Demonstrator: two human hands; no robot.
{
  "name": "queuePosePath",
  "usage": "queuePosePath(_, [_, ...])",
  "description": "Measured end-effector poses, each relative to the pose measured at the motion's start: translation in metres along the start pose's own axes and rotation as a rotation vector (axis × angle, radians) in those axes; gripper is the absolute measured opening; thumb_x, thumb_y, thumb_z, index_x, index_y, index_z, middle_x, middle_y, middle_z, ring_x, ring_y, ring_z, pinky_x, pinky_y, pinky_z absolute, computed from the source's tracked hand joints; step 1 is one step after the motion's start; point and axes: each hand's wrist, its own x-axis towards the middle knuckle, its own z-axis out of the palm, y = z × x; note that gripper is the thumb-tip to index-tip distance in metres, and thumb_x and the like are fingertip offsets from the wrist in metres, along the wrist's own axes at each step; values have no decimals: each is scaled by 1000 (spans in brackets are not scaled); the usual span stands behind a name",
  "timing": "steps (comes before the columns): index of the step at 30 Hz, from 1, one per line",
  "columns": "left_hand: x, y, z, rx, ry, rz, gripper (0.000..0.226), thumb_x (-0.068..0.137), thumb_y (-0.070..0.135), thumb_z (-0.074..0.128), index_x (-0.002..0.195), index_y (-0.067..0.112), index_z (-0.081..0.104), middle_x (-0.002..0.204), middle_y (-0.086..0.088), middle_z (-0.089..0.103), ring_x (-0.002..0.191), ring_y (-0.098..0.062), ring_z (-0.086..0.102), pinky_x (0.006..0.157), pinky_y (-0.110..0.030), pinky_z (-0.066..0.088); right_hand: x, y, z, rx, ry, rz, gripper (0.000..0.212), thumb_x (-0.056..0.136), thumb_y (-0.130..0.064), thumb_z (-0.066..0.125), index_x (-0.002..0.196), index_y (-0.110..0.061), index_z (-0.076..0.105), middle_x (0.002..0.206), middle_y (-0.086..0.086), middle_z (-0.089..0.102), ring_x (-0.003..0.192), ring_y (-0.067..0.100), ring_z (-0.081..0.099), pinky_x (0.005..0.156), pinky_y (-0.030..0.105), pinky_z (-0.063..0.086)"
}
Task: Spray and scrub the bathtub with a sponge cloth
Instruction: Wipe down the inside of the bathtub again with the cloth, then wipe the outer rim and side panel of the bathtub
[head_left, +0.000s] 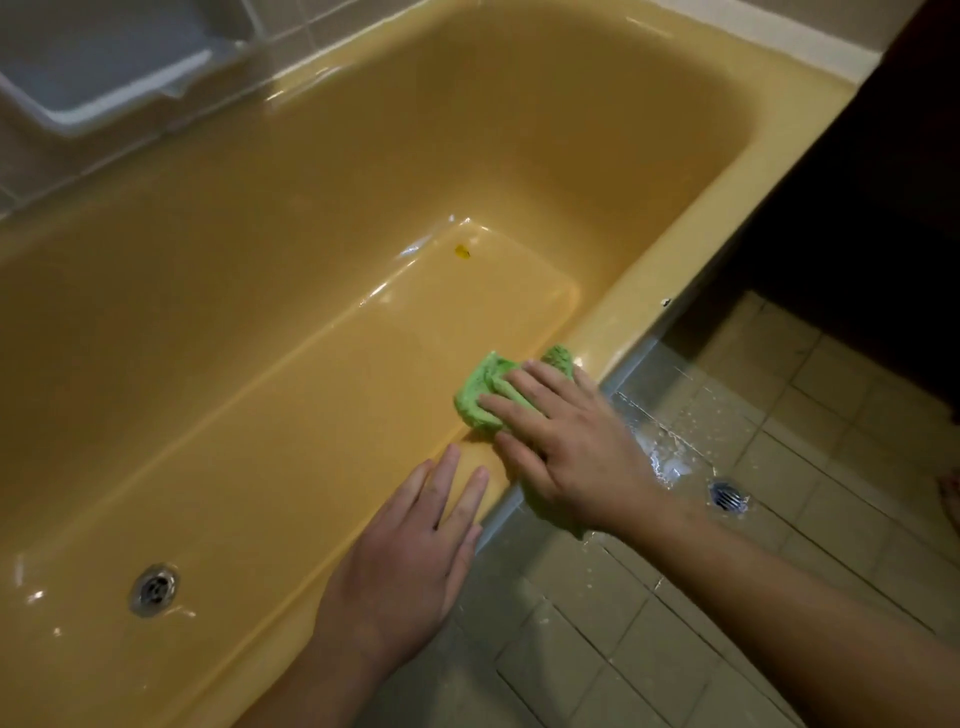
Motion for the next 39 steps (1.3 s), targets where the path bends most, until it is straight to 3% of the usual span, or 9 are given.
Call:
queuePosePath(7, [20, 5, 2, 14, -7, 2, 52, 106, 38, 39, 153, 19, 52, 162, -11, 44, 136, -34, 58, 104, -43, 53, 56, 103, -30, 80, 126, 541, 49, 106, -47, 33, 150, -32, 48, 161, 1, 40, 152, 22, 25, 124, 56, 20])
queuePosePath(9, [31, 9, 5, 15, -4, -18, 52, 107, 39, 39, 153, 19, 53, 162, -11, 45, 136, -33, 58, 105, -42, 52, 47, 88, -22, 85, 132, 506, 49, 105, -47, 33, 149, -32, 49, 161, 1, 40, 152, 23, 24, 124, 58, 21])
queuePosePath(12, [46, 16, 7, 43, -16, -12, 52, 107, 40, 40, 152, 18, 54, 160, -12, 46, 134, -33, 59, 106, -43, 52, 15, 66, -11, 48, 5, 160, 50, 105, -50, 33, 151, -35, 45, 161, -3, 39, 155, 20, 22, 127, 51, 6])
queuePosePath(14, [52, 17, 7, 59, 4, -3, 52, 107, 39, 39, 152, 17, 54, 159, -12, 47, 133, -33, 59, 106, -43, 52, 19, 89, -17, 13, -41, 27, 51, 105, -52, 33, 151, -36, 44, 160, -5, 41, 154, 19, 24, 125, 44, 6])
queuePosePath(18, [57, 23, 13, 125, 29, 0, 50, 109, 35, 38, 154, 16, 50, 160, -15, 45, 138, -33, 56, 112, -41, 47, 58, 168, -39, 48, 71, 220, 54, 101, -51, 35, 148, -30, 52, 158, 1, 45, 149, 22, 31, 124, 52, 23])
queuePosePath(22, [79, 30, 24, 186, 93, 16, 51, 107, 30, 39, 152, 9, 51, 157, -19, 48, 138, -36, 55, 116, -42, 43, 65, 199, -42, 111, 190, 257, 55, 99, -47, 39, 143, -21, 58, 152, 9, 52, 145, 27, 36, 119, 58, 26])
queuePosePath(28, [43, 60, 26, -52, 299, -376, 43, 105, 23, 46, 139, 5, 65, 143, -13, 64, 131, -31, 62, 111, -46, 50, 24, 89, -15, 197, 188, 81, 51, 99, -44, 39, 142, -24, 59, 149, 5, 56, 144, 25, 39, 120, 60, 23])
queuePosePath(32, [-41, 65, 26, -17, 518, -439, 38, 110, 24, 47, 134, 5, 69, 143, -11, 64, 136, -25, 59, 118, -42, 42, -9, 0, 26, 132, 301, -157, 47, 99, -42, 44, 138, -25, 63, 142, 4, 63, 138, 27, 49, 116, 53, 30])
queuePosePath(39, [-206, 50, 62, 302, 721, -560, 43, 102, 12, 58, 144, 3, 59, 157, -13, 48, 152, -31, 39, 126, -52, 28, -60, -170, 110, 60, 631, -505, 40, 106, -44, 46, 138, -28, 64, 137, 2, 67, 131, 27, 59, 109, 53, 40])
